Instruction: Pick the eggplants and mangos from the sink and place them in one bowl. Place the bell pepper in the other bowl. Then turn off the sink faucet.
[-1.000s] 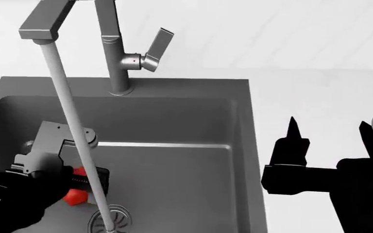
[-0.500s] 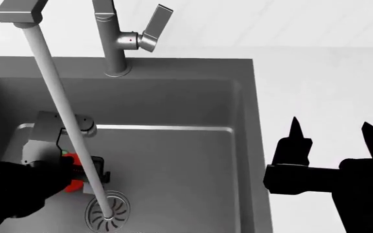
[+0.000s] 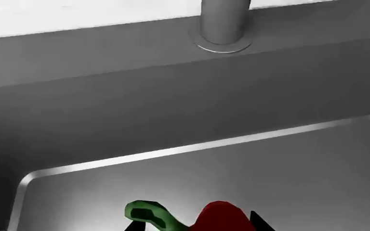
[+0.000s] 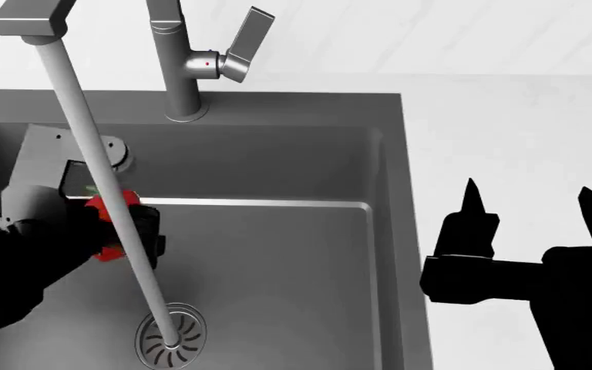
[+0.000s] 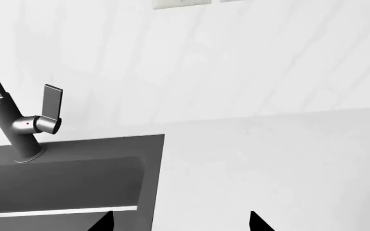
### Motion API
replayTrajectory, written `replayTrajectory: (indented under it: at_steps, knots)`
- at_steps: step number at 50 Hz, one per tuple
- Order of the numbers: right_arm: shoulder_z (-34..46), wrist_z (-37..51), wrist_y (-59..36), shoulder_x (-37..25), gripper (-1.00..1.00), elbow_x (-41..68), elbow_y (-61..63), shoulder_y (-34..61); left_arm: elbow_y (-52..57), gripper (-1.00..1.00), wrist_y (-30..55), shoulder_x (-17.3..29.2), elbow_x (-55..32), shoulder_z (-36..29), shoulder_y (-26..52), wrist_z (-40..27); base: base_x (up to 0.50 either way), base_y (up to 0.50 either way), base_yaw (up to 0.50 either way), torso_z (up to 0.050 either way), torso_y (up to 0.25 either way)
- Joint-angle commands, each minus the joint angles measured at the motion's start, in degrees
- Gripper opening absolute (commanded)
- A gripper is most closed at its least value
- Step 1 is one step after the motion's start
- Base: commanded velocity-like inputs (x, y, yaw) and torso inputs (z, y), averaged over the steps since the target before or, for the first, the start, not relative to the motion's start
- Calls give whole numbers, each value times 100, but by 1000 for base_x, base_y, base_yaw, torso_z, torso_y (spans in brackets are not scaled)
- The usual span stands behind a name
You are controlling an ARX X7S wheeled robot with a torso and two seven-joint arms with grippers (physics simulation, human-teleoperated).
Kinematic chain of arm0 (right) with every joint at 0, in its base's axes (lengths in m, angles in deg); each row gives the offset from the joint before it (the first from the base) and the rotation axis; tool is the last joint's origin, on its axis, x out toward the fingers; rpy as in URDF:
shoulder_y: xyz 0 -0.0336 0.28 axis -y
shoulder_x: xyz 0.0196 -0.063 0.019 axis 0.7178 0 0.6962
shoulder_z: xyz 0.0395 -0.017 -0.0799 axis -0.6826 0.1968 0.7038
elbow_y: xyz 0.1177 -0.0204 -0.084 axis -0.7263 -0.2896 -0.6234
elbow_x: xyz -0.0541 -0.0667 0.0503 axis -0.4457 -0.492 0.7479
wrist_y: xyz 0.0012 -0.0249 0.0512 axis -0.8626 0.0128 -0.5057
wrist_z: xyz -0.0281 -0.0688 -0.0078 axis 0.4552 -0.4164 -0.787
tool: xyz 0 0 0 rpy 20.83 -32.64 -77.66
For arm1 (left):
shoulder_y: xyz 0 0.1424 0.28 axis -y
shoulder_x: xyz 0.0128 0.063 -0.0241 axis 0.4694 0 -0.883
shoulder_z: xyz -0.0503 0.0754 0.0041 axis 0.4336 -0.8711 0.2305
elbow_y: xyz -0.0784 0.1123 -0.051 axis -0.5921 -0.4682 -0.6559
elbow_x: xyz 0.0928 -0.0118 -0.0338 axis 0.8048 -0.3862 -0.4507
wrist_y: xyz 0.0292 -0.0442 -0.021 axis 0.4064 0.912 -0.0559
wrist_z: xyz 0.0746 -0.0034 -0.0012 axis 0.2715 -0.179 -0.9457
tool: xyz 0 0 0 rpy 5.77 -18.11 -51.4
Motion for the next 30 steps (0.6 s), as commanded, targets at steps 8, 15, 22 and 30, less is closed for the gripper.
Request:
replayTrajectory:
  at_steps: [8, 15, 22, 30]
  knots:
    - [88, -92, 11, 74, 100, -107, -78, 170, 2173, -100, 41, 1031, -733, 657, -293, -323, 0, 0, 0, 0, 82]
    - [102, -25, -14, 46, 100, -51, -67, 187, 2320, -100, 21, 1136, -851, 743, -381, -404, -2, 0, 0, 0, 250]
    - [172, -32, -16, 84, 100, -85, -99, 259, 2322, -100, -28, 1184, -822, 781, -386, -427, 2, 0, 0, 0, 250]
    - [169, -15, -13, 49, 100, -78, -50, 281, 2382, -100, -71, 1253, -775, 829, -327, -436, 1, 0, 0, 0, 200]
